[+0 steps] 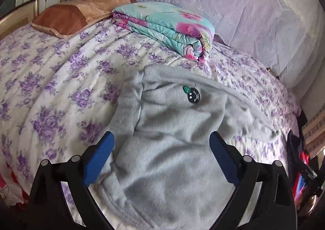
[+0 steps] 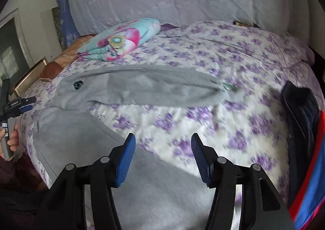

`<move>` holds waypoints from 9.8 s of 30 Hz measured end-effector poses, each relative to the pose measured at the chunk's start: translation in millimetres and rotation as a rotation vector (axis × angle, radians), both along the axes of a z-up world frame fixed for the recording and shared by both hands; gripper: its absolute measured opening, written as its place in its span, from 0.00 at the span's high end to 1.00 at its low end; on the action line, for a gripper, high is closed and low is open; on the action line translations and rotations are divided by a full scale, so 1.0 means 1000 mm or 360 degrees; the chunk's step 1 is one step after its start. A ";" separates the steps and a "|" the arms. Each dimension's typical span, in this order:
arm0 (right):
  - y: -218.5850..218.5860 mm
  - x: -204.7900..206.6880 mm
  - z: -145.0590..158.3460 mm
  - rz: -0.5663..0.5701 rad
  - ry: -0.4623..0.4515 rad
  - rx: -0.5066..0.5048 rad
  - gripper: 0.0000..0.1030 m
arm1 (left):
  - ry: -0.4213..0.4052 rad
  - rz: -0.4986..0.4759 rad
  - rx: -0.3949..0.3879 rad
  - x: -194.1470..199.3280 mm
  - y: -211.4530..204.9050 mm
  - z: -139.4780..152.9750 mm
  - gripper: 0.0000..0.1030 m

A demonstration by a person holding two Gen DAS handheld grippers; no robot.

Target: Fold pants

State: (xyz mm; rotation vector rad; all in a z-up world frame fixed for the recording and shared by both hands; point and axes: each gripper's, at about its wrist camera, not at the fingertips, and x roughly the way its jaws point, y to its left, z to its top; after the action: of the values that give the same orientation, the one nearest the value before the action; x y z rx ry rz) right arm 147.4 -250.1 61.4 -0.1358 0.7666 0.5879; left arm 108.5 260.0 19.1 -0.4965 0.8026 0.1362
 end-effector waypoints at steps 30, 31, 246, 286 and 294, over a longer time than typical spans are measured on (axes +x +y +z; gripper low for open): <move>0.205 0.074 0.008 0.0630 -0.0304 -0.0483 0.93 | 0.0185 0.0243 -0.0891 0.094 0.064 -0.041 0.09; 0.192 0.055 0.010 0.0632 -0.0325 -0.0441 0.93 | 0.0178 0.0218 -0.0920 0.087 0.060 -0.040 0.09; 0.212 0.091 -0.118 0.0465 0.1159 0.0339 0.88 | 0.0197 -0.0742 0.0290 -0.060 -0.162 -0.076 0.13; -0.196 -0.100 -0.134 -0.0758 0.0351 0.0638 0.60 | 0.0041 -0.0874 0.0622 -0.069 -0.248 -0.060 0.05; -0.202 -0.153 -0.089 -0.0712 0.0092 0.0680 0.43 | 0.0006 -0.0858 0.0516 -0.056 -0.276 -0.047 0.05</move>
State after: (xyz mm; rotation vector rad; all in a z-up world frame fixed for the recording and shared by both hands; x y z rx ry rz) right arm -5.9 -451.9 -27.2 0.4394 0.6832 0.3177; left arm 52.1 -16.1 -28.3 0.0354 0.8729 -0.2302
